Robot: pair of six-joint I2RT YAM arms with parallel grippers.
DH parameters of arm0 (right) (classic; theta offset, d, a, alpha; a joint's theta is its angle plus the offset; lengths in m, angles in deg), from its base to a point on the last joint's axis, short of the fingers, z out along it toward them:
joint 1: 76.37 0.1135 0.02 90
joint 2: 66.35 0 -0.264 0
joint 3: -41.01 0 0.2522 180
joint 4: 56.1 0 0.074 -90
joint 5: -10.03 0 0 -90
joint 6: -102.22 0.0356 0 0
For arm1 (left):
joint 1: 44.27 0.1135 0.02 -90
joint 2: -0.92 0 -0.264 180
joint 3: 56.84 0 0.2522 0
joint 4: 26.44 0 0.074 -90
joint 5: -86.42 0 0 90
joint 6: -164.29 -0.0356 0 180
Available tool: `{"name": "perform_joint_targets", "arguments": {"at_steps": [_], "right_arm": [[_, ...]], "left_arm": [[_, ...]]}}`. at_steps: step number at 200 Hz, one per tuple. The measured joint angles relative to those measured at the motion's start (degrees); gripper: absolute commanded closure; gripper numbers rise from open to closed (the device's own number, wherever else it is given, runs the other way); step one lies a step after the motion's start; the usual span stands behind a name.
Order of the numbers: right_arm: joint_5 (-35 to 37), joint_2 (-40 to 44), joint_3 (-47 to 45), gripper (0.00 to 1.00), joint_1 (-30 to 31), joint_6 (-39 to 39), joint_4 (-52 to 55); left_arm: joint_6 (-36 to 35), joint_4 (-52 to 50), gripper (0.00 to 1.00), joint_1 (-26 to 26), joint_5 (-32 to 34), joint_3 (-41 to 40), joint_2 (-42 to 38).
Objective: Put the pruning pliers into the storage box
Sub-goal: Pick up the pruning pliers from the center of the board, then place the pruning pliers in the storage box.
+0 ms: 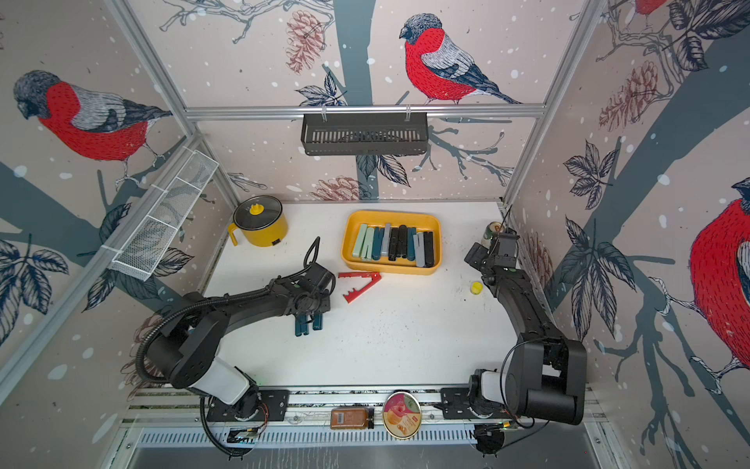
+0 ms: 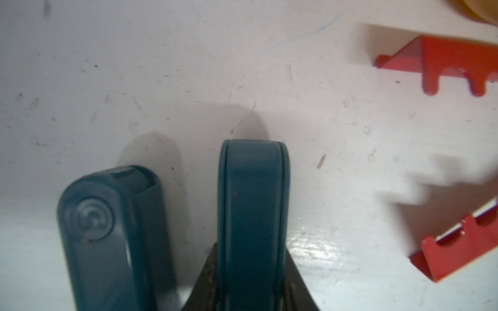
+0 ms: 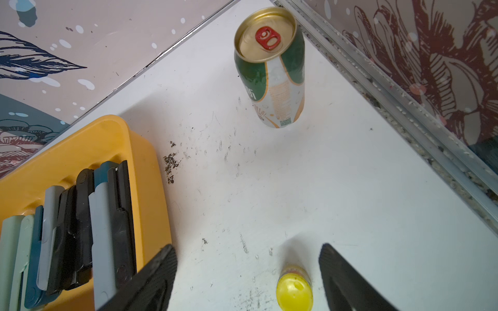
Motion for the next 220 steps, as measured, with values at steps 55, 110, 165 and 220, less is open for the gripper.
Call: {"name": "perform_joint_targets", "arguments": {"at_steps": [55,110,165,220], "right_arm": [[0.0,0.2,0.0,0.16,0.0,0.0,0.0],[-0.2,0.3,0.1,0.16,1.1,0.1,0.0],[-0.5,0.3,0.4,0.16,2.3,1.6,-0.1],[-0.5,1.1,0.5,0.16,2.5,1.7,0.0]], "left_arm": [[-1.0,-3.3,0.94,0.0,0.9,4.9,-5.1],[-7.1,-2.0,0.93,0.0,0.7,19.4,-3.8],[-11.0,2.3,0.94,-2.6,-8.5,43.1,18.2],[-9.9,2.1,0.94,-3.9,-16.9,69.4,40.1]]}}
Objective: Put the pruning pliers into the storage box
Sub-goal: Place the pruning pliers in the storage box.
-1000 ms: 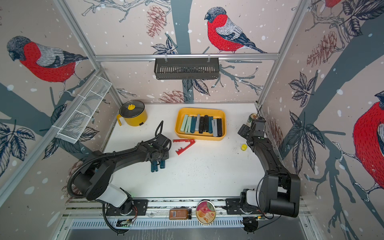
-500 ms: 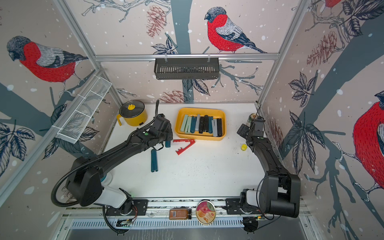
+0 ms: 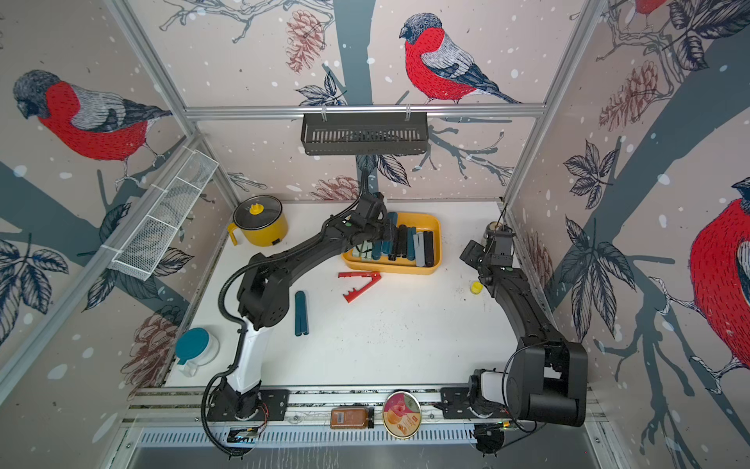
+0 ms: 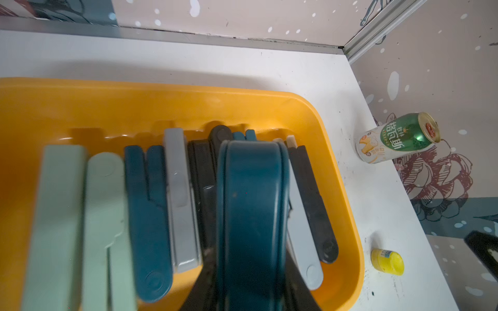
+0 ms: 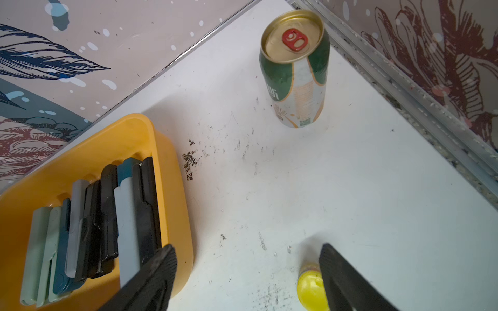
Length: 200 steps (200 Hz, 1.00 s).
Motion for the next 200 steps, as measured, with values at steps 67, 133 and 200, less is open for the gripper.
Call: {"name": "perform_joint_targets", "arguments": {"at_steps": [67,133,200], "right_arm": [[0.0,-0.3,0.0,0.16,0.0,0.0,0.0],[0.0,-0.6,0.0,0.16,0.0,0.0,0.0],[0.0,-0.6,-0.2,0.16,-0.1,0.0,0.0]], "left_arm": [[3.3,-2.5,0.94,-1.2,-4.3,10.6,11.3],[4.7,-2.5,0.90,-2.0,-5.4,10.9,13.8],[6.8,-3.1,0.82,-2.0,-5.5,10.8,14.9]]}}
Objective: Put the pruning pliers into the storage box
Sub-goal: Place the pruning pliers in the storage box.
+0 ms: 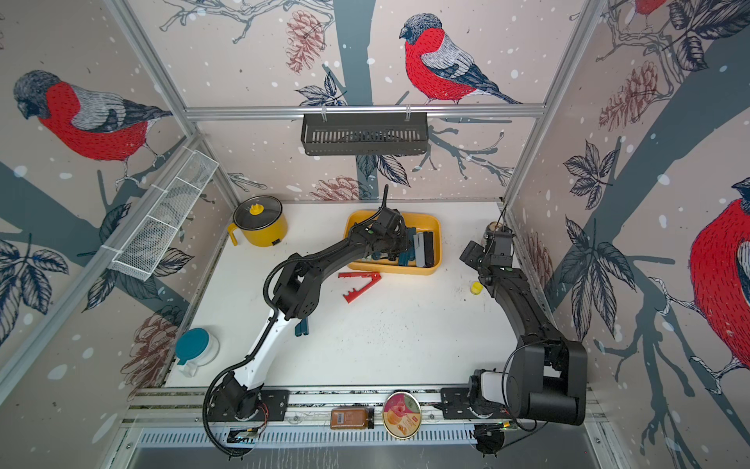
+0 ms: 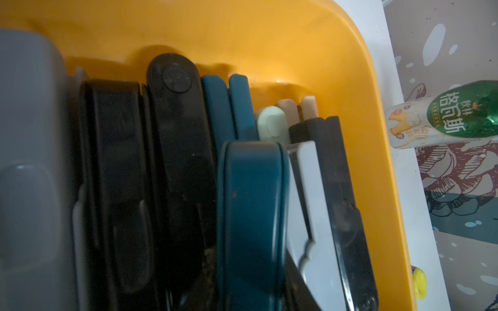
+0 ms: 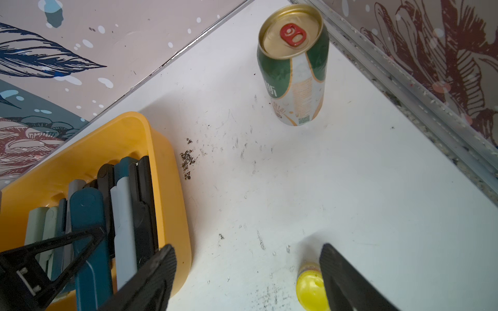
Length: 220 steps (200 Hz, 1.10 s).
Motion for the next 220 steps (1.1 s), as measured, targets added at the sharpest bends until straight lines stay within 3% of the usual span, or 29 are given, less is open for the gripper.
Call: {"name": "perform_joint_targets", "arguments": {"at_steps": [47,98,167,220], "right_arm": [[0.0,0.1,-0.5,0.16,-0.3,0.0,-0.3],[0.1,0.3,-1.1,0.16,-0.6,0.0,-0.3],[0.1,0.8,-1.4,0.16,-0.8,0.0,-0.4],[0.1,1.1,-1.6,0.16,-1.0,0.0,-0.4]], "left_arm": [[0.7,0.3,0.62,-0.1,-1.3,0.2,0.5],[1.9,1.0,0.51,-0.3,-1.7,0.2,0.3],[2.4,1.1,0.48,-0.3,-3.4,0.2,-1.1],[2.3,2.1,0.32,-0.3,-3.2,-2.8,-5.2]]}}
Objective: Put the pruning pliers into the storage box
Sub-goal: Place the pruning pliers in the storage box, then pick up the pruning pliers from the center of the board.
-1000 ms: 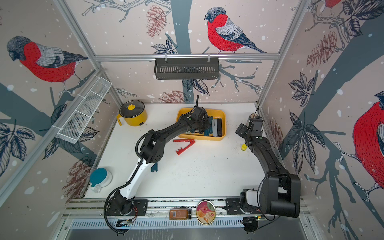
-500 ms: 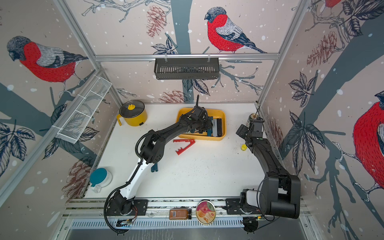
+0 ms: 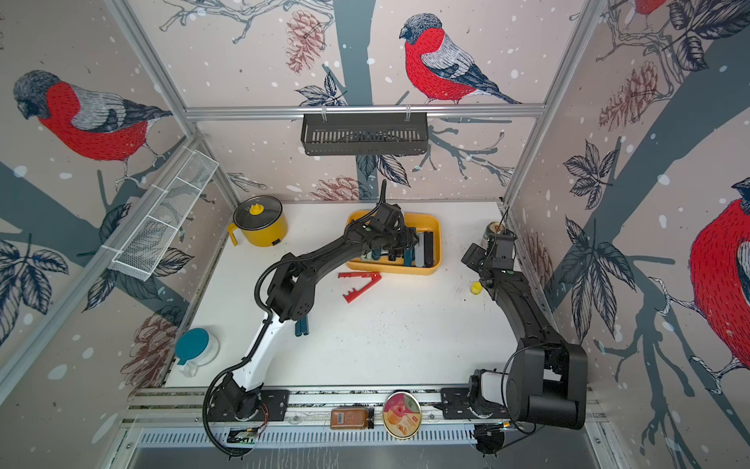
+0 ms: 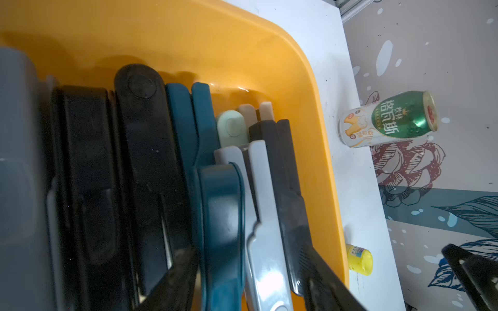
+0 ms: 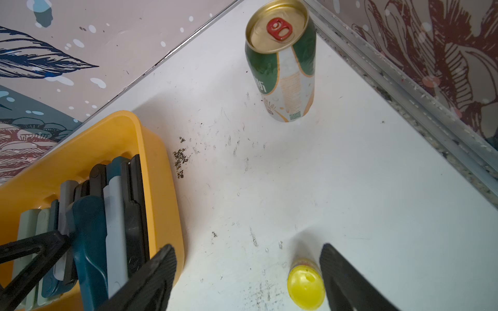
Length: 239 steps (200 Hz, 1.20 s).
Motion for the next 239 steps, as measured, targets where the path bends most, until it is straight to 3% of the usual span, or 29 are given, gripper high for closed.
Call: {"name": "perform_joint_targets", "arguments": {"at_steps": [32,61,102,136,179,207,239], "right_arm": [[0.0,0.2,-0.1,0.15,-0.1,0.0,0.0],[0.0,0.2,-0.2,0.15,-0.3,0.0,0.0],[0.0,0.2,-0.2,0.15,-0.5,-0.2,-0.1],[-0.1,-0.2,-0.2,0.15,-0.7,-0.2,-0.6],[-0.4,-0.6,-0.1,0.15,-0.7,-0.2,-0.9],[-0.4,-0.6,0.0,0.15,-0.8,-0.4,-0.9],[-0.4,-0.6,0.0,0.15,-0.8,-0.4,-0.9]], "left_arm": [[-0.7,1.0,0.18,0.0,1.9,-5.0,-5.8],[-2.4,2.4,0.12,0.0,5.6,-13.9,-14.6],[-4.6,3.4,0.03,0.0,17.4,-32.2,-31.3],[-3.2,0.9,0.03,2.6,28.3,-50.5,-44.7],[1.7,-4.2,0.03,8.1,33.3,-71.8,-58.5],[3.9,-4.9,0.03,9.2,34.7,-79.6,-63.2],[4.9,-4.9,0.05,10.0,34.6,-84.0,-63.0]]}}
